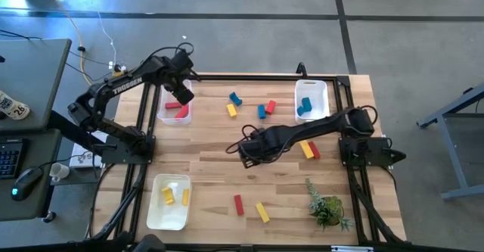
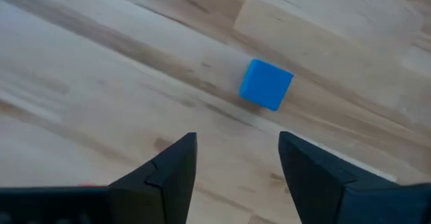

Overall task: Sort & place blocks by color
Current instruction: Put the blue block into the top white bin

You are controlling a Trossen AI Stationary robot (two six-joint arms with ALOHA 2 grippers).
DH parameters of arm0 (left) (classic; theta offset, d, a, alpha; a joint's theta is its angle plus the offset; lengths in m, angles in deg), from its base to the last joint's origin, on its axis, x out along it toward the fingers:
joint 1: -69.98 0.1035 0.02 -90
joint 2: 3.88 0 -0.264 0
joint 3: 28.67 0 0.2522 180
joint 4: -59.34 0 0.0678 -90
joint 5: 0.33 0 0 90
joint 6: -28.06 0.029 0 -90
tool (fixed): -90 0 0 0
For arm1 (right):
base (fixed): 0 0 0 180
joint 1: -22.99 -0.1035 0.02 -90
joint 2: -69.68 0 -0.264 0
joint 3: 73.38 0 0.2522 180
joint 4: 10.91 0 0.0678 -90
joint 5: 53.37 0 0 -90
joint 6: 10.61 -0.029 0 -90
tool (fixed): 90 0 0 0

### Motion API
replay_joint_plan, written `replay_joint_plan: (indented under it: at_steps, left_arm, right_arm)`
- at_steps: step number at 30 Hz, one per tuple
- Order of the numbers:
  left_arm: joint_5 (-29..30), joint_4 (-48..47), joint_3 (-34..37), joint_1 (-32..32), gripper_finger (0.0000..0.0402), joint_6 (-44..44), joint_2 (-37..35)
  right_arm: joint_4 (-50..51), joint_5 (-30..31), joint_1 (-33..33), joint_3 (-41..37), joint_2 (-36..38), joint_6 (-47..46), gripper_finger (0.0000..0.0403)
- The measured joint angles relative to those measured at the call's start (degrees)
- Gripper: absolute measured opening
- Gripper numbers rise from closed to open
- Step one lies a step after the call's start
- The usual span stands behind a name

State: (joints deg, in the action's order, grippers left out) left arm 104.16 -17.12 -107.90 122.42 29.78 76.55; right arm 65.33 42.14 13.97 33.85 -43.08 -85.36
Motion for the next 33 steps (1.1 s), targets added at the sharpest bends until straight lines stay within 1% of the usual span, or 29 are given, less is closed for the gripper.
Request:
replay_joint_plan:
  at_steps: [4,7,14,24,27,31,32,33]
  left_arm:
    - [-3.8,0.0,-2.5,-0.7,0.0125,0.0,-1.6]
    - [-5.5,0.8,-2.8,-1.6,0.0125,0.0,-2.6]
    - [-5.7,1.3,-2.8,-2.6,0.0125,0.0,-3.2]
    - [-5.5,1.3,-2.8,-2.6,0.0125,1.2,-3.1]
    - [-5.5,1.6,-2.8,-2.6,0.0125,1.5,-3.1]
    - [-5.5,2.5,-2.8,-2.6,0.0125,1.5,-3.1]
    - [-5.5,2.9,-2.8,-2.6,0.0125,1.5,-3.1]
    - [-5.5,3.0,-2.8,-2.6,0.0125,1.5,-3.1]
  right_arm:
    - [0.2,-0.3,0.9,0.0,-2.5,0.0,0.0202]
    - [0.1,-1.1,1.7,0.0,-4.0,0.0,0.0202]
    - [0.4,-1.2,3.6,0.0,-6.8,0.1,0.0202]
    - [-1.1,-3.3,5.0,-0.2,-11.6,1.3,0.0198]
    - [-1.1,-4.1,5.0,-0.3,-12.0,1.6,0.0175]
    - [-1.1,-4.0,5.0,-0.3,-11.9,1.6,0.0116]
    - [-1.1,-4.0,5.0,-0.3,-11.9,1.7,0.0107]
    - [-1.1,-4.0,5.0,-0.3,-11.9,1.9,0.0107]
